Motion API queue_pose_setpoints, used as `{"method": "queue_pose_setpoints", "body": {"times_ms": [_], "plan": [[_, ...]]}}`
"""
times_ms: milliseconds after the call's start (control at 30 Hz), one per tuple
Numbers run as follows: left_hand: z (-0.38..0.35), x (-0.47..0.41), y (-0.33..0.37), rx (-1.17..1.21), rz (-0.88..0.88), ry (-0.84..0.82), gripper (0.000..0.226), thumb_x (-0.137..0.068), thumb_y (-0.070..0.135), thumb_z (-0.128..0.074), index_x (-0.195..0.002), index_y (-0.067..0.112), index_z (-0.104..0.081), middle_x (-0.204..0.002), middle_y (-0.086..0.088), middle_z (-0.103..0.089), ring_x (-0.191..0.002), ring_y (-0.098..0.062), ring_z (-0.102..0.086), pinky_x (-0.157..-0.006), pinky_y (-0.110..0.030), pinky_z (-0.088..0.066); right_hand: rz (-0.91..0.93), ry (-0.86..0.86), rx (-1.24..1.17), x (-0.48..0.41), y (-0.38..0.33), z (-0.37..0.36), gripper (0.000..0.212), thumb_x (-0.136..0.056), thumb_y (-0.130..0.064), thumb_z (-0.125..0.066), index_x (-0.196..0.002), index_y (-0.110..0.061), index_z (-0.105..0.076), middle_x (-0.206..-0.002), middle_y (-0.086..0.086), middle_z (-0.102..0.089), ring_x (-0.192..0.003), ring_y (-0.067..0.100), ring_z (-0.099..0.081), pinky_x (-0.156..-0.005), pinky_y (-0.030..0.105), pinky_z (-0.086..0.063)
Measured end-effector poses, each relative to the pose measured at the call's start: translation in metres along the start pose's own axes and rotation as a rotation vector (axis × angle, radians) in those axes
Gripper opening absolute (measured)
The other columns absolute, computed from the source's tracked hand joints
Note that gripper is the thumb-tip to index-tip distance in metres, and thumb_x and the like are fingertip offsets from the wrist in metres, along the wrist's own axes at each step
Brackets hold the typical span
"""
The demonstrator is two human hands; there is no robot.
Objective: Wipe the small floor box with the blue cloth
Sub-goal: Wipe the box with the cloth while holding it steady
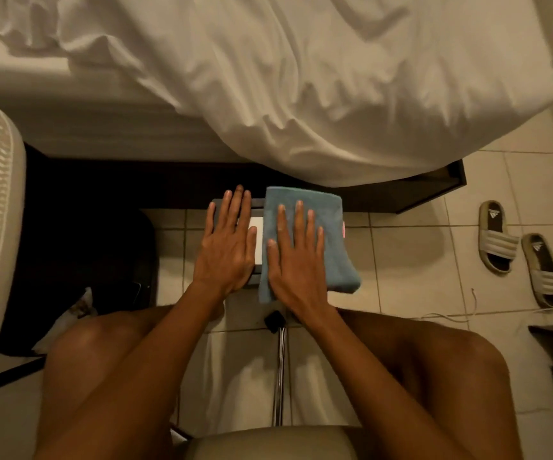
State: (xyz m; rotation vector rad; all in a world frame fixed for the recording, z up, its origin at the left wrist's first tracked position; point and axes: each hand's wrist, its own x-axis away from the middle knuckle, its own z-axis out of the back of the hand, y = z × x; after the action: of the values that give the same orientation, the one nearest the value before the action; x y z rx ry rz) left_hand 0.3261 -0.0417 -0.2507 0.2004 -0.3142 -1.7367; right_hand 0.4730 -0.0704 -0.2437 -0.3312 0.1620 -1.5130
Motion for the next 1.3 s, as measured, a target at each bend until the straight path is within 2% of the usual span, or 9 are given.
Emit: {"method": "queue_pose_setpoints", "body": {"times_ms": [133,300,467,533,733,800,1000,1133,1300], "plan": [[0.001,0.000,0.003,0.014,0.020,-0.012,0.061,-0.105,0.034,-0.020,-0.158,0.014,0.002,-0.167,-0.006,0.006,-0.154,-0.018,0.009,-0.125,-0.043,0.003,-0.112,0.027,-0.055,-0.031,0.025,0.012,0.063,-0.104,-0.048,-0.022,-0.159,-0.027,0.001,-0.167,0.007,0.009,-0.154,0.022,0.010,-0.125,0.050,-0.002],[0.001,0.000,0.002,0.013,0.030,-0.006,0.061,-0.105,0.034,-0.019,-0.158,0.014,0.002,-0.167,-0.006,0.003,-0.154,-0.018,0.007,-0.125,-0.044,0.003,-0.362,0.107,-0.028,0.015,0.000,-0.006,0.066,-0.104,-0.047,-0.023,-0.160,-0.017,-0.002,-0.167,0.013,0.002,-0.155,0.027,0.004,-0.125,0.052,-0.006],[0.000,-0.001,0.001,-0.005,-0.004,-0.013,0.061,-0.104,0.036,-0.014,-0.158,0.013,0.003,-0.167,-0.007,0.006,-0.154,-0.019,0.009,-0.125,-0.043,0.003,0.048,-0.042,0.012,0.003,0.012,0.001,0.065,-0.105,-0.044,-0.023,-0.159,-0.023,0.006,-0.167,0.007,0.014,-0.154,0.022,0.015,-0.125,0.048,0.005],[0.000,-0.001,0.000,-0.005,-0.004,-0.016,0.061,-0.105,0.036,-0.016,-0.158,0.013,0.003,-0.167,-0.007,0.007,-0.154,-0.019,0.010,-0.125,-0.043,0.004,0.105,-0.064,-0.005,-0.023,0.027,0.013,0.064,-0.105,-0.045,-0.025,-0.158,-0.029,0.006,-0.167,0.002,0.015,-0.153,0.018,0.016,-0.125,0.047,0.003],[0.000,-0.001,0.002,0.014,0.010,-0.004,0.061,-0.105,0.035,-0.018,-0.158,0.015,0.004,-0.167,-0.005,0.006,-0.154,-0.016,0.011,-0.125,-0.041,0.005,-0.343,0.107,-0.092,0.000,0.013,0.004,0.065,-0.103,-0.052,-0.015,-0.159,-0.024,0.001,-0.167,0.009,0.007,-0.155,0.025,0.008,-0.124,0.053,-0.008],[0.000,-0.001,0.002,0.027,0.006,-0.004,0.061,-0.105,0.035,-0.019,-0.158,0.015,0.002,-0.167,-0.005,0.005,-0.154,-0.016,0.010,-0.125,-0.041,0.004,-0.271,0.062,-0.035,0.017,0.001,-0.001,0.067,-0.102,-0.052,-0.010,-0.159,-0.020,0.002,-0.167,0.011,0.009,-0.154,0.028,0.010,-0.124,0.053,-0.005],[-0.002,-0.004,0.000,-0.021,0.003,0.008,0.060,-0.105,0.036,-0.016,-0.158,0.012,-0.002,-0.167,-0.007,0.001,-0.154,-0.019,0.007,-0.125,-0.044,-0.002,0.221,-0.112,0.030,-0.015,0.028,0.022,0.066,-0.105,-0.047,-0.025,-0.158,-0.028,0.009,-0.166,0.002,0.018,-0.152,0.020,0.020,-0.125,0.046,0.006],[0.000,-0.002,0.002,0.017,0.009,0.006,0.060,-0.105,0.035,-0.019,-0.158,0.014,0.000,-0.167,-0.005,0.004,-0.154,-0.017,0.009,-0.125,-0.042,0.001,0.184,-0.062,-0.037,-0.035,0.027,0.022,0.061,-0.104,-0.046,-0.028,-0.158,-0.034,-0.004,-0.168,-0.001,0.009,-0.154,0.018,0.015,-0.126,0.046,0.001],[0.000,0.000,-0.001,0.089,0.049,0.015,0.060,-0.104,0.036,-0.016,-0.158,0.016,0.001,-0.167,-0.002,0.005,-0.153,-0.012,0.011,-0.126,-0.040,0.000,0.086,0.003,-0.077,-0.034,0.018,0.013,0.064,-0.103,-0.045,-0.033,-0.158,-0.035,-0.003,-0.168,0.000,0.009,-0.154,0.020,0.014,-0.125,0.045,0.005]]}}
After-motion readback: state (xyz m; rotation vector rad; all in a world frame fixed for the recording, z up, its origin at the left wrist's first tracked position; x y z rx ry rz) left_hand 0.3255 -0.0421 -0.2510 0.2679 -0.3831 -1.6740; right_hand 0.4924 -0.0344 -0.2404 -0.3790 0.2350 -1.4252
